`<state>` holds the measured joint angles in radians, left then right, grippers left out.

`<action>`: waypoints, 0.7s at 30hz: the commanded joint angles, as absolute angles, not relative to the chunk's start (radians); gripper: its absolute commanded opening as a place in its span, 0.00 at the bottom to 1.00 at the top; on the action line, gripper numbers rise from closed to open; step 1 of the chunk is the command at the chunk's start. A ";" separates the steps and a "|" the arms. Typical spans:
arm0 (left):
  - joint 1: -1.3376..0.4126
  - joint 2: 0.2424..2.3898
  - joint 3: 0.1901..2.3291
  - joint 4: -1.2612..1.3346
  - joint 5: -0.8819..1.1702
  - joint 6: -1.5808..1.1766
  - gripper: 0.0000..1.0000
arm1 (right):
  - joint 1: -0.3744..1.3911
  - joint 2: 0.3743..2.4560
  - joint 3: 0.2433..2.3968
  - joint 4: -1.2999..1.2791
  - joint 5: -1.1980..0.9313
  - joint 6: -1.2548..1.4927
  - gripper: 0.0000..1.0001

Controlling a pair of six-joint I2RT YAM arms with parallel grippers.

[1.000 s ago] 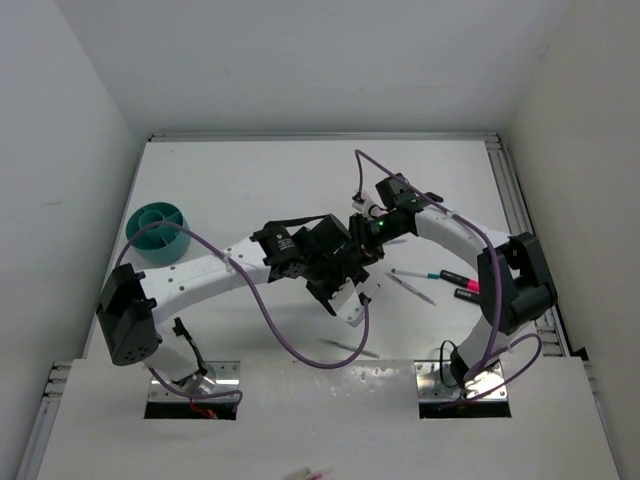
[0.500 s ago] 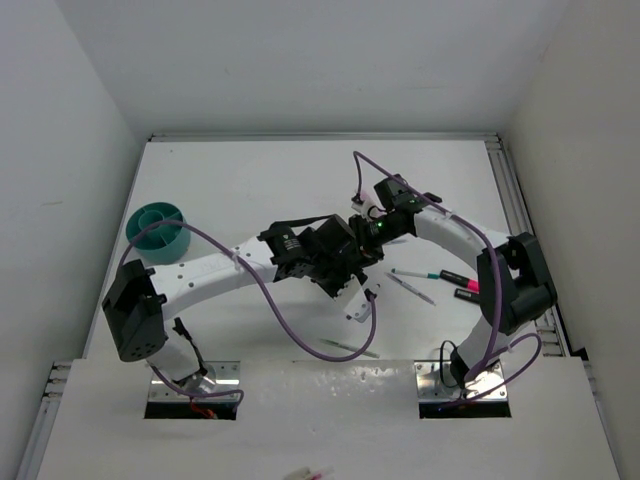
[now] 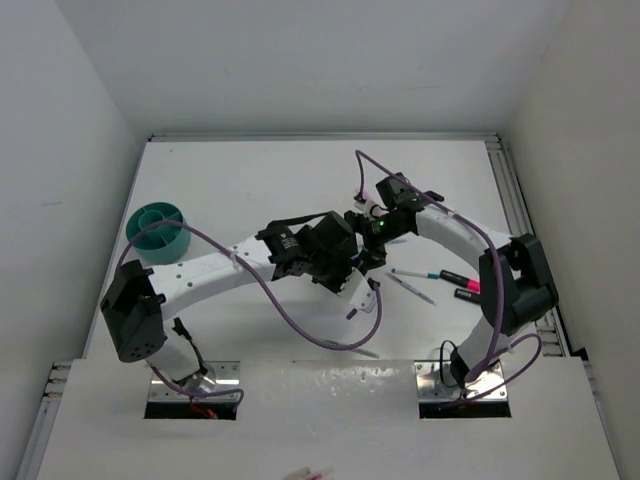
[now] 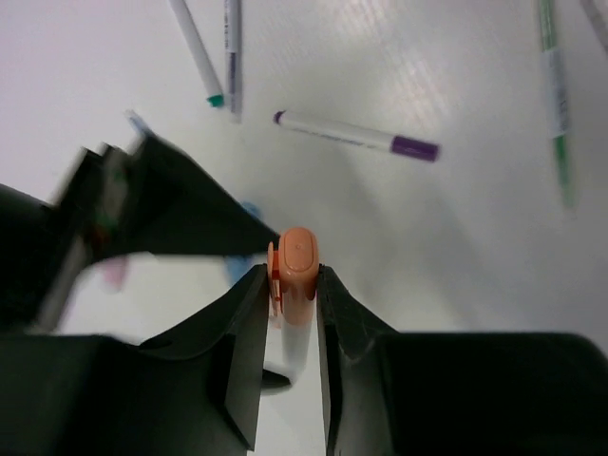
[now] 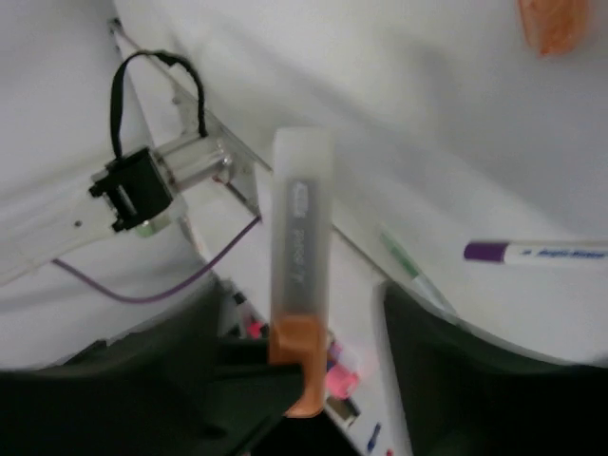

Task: Sort the stationery into containers
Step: Pick up the pen from the center of the board, then place the pen in the storage box.

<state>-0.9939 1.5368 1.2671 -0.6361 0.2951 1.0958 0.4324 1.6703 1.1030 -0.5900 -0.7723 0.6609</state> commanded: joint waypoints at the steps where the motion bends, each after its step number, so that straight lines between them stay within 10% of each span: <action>1: -0.927 1.461 1.256 -0.595 0.325 0.941 0.00 | 0.376 1.624 1.178 -0.627 -0.788 0.623 0.78; 10: -0.543 1.209 1.207 -0.424 0.282 0.380 0.00 | 0.005 1.735 1.548 -0.690 -0.888 0.640 0.88; 21: -0.002 1.112 1.095 -0.177 0.207 0.097 0.00 | -0.114 1.712 1.388 -0.675 -0.931 0.555 0.84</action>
